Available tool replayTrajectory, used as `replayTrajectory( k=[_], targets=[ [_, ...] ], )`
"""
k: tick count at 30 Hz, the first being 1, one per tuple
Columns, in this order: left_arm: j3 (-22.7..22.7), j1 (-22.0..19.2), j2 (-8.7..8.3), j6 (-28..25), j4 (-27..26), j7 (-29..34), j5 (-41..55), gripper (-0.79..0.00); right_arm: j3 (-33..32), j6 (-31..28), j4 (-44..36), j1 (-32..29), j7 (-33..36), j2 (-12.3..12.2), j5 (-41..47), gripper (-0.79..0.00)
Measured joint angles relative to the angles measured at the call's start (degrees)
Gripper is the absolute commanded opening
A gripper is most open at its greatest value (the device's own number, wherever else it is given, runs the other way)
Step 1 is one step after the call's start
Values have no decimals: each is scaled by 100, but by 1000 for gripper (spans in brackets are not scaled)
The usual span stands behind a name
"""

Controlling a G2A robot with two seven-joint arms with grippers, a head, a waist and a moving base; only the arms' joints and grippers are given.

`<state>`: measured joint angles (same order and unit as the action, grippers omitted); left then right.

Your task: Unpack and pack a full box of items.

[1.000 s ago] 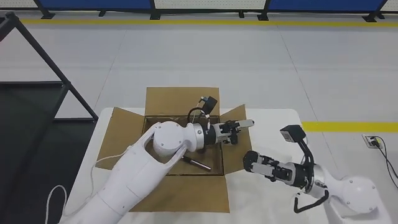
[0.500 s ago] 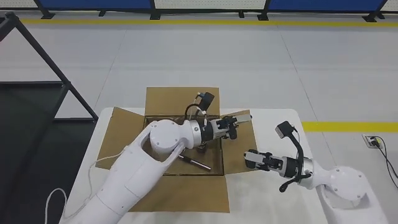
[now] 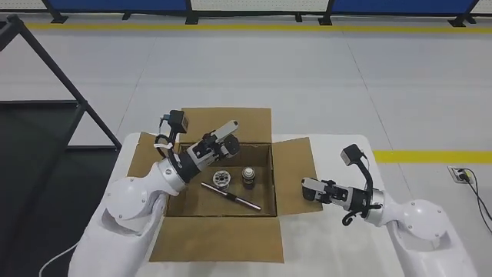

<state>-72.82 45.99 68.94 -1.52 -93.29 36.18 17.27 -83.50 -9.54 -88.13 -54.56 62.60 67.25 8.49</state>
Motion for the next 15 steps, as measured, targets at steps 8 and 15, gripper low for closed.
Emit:
replayTrajectory(
  k=[8,15],
  targets=[
    [75,-61,5,5,34,4,0,0,39,-41,-120,58,-50,-23,77,0],
    [75,-61,5,5,34,4,0,0,39,-41,-118,58,-48,-22,75,0]
  ],
)
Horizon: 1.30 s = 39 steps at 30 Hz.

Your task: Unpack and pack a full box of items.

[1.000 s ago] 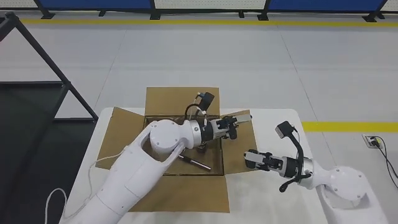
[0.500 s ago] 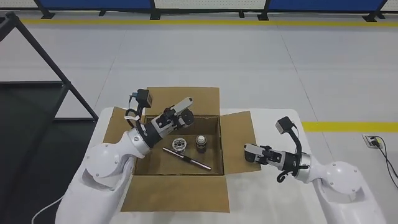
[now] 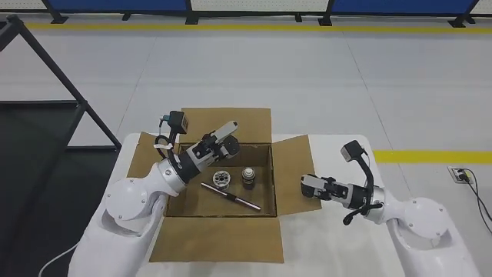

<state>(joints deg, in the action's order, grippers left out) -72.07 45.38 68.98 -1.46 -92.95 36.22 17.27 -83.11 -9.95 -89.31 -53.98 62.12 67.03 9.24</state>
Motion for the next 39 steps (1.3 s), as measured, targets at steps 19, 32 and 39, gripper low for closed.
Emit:
replayTrajectory(
  k=[19,32,39],
  targets=[
    [-1068,1260,-80,-563,-801,-1500,-64,0,97,161,129,-206,-393,-75,-153,0],
    [-1555,2266,-65,-160,-1354,-2749,-51,0,240,346,222,-22,-549,-104,-244,0],
    [-1559,2289,-67,-176,-1345,-2752,-102,0,238,342,223,-24,-547,-104,-241,0]
  ],
)
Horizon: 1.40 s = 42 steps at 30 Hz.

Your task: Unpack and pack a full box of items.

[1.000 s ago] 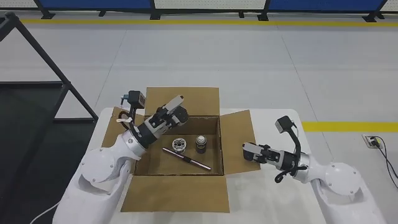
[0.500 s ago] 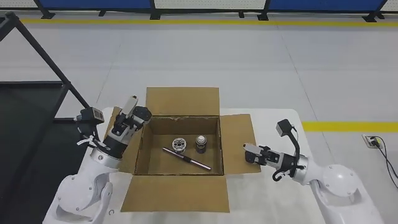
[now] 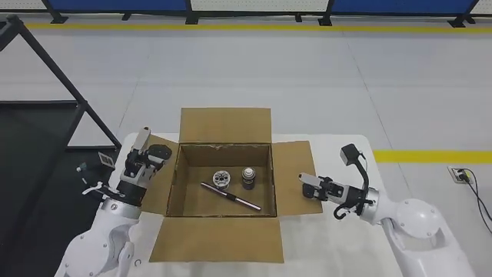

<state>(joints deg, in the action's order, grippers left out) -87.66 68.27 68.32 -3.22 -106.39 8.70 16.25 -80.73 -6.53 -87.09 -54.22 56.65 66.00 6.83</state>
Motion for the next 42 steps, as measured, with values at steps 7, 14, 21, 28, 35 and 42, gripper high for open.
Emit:
replayTrajectory(
  k=[7,14,21,28,35,42],
  targets=[
    [-339,328,6,245,105,-222,324,0,108,72,-52,-90,-191,-11,-105,0],
    [-593,524,7,462,297,-289,545,0,169,87,96,-26,-295,-21,-18,0],
    [-604,483,33,571,487,-387,729,0,229,72,155,21,-300,-38,12,0],
    [-501,368,55,708,747,-469,679,0,382,270,326,128,-130,-57,-67,0],
    [-400,257,70,840,915,-415,620,0,619,443,555,312,-65,-52,-209,0],
    [-277,202,86,948,996,-314,572,0,675,452,614,353,-27,-70,-217,0]
  ],
)
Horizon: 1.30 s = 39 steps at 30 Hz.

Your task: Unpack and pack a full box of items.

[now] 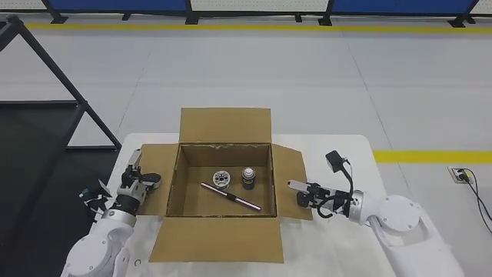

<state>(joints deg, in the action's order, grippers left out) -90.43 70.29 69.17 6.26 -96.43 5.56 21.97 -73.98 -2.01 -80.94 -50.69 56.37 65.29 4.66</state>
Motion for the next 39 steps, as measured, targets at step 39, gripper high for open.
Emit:
replayTrajectory(
  k=[39],
  targets=[
    [-754,384,2,-676,-1248,566,607,0,153,-210,-967,356,-133,-49,378,0]
  ],
)
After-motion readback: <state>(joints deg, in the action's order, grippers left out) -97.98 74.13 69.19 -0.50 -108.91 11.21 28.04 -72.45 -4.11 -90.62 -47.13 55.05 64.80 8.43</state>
